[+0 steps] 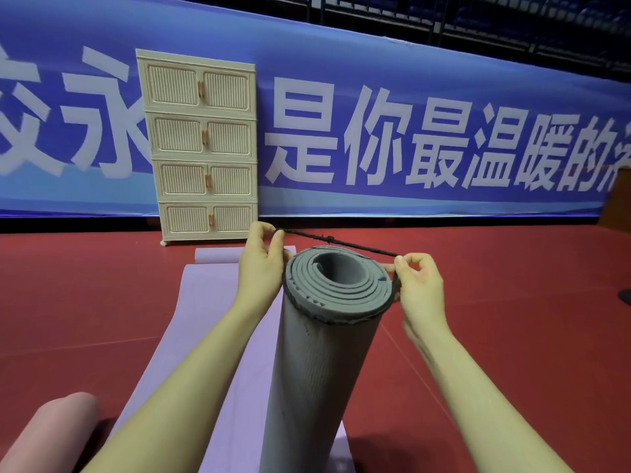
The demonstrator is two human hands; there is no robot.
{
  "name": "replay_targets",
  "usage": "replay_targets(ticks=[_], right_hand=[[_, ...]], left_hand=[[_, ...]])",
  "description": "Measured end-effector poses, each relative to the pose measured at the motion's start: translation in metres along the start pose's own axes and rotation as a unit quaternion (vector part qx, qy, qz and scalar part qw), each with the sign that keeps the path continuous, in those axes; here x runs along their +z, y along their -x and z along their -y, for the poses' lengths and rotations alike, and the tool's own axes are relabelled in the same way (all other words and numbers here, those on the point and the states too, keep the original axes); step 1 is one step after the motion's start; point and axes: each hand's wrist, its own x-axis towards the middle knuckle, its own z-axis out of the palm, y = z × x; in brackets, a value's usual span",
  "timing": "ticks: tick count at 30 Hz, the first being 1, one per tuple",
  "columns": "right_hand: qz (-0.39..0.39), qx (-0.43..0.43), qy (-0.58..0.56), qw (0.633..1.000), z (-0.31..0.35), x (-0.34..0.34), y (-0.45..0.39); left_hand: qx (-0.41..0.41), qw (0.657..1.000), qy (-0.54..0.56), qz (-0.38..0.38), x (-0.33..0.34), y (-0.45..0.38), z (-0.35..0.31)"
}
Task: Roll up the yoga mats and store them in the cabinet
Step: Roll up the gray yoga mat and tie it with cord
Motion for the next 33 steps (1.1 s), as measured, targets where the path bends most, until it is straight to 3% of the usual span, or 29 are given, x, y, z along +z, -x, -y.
replay_targets(ticks=[6,10,15,18,20,22,26,33], right_hand=[[0.024,0.05,0.002,0.998,0.003,-0.004,-0.006],[0.055,0.148,-0.091,0.983,0.001,-0.003,-0.012],[0.044,0.29,-0.275,0.915,-0.013,0.006,-0.023],[0.034,0.327,-0.346,0.879,-0.019,0.011,-0.027],[0.016,0.339,-0.358,0.87,-0.023,0.012,-0.027],[0.003,0.349,-0.331,0.876,-0.028,0.012,-0.028],[0.028,0.308,-0.179,0.934,-0.053,0.005,-0.023],[0.076,0.265,-0.024,0.961,-0.097,0.002,-0.01]], left_hand=[[-0.095,0.994,0.048,0.036,0.002,0.001,-0.006],[-0.191,0.975,0.108,0.016,0.0,-0.004,0.003],[-0.29,0.916,0.276,-0.036,-0.009,-0.017,0.034],[-0.33,0.861,0.379,-0.079,-0.014,-0.023,0.044],[-0.362,0.844,0.386,-0.086,-0.018,-0.025,0.046],[-0.367,0.864,0.341,-0.059,-0.024,-0.025,0.049],[-0.285,0.952,0.111,-0.025,-0.037,-0.012,0.066],[-0.24,0.971,-0.002,-0.017,-0.05,-0.004,0.11]])
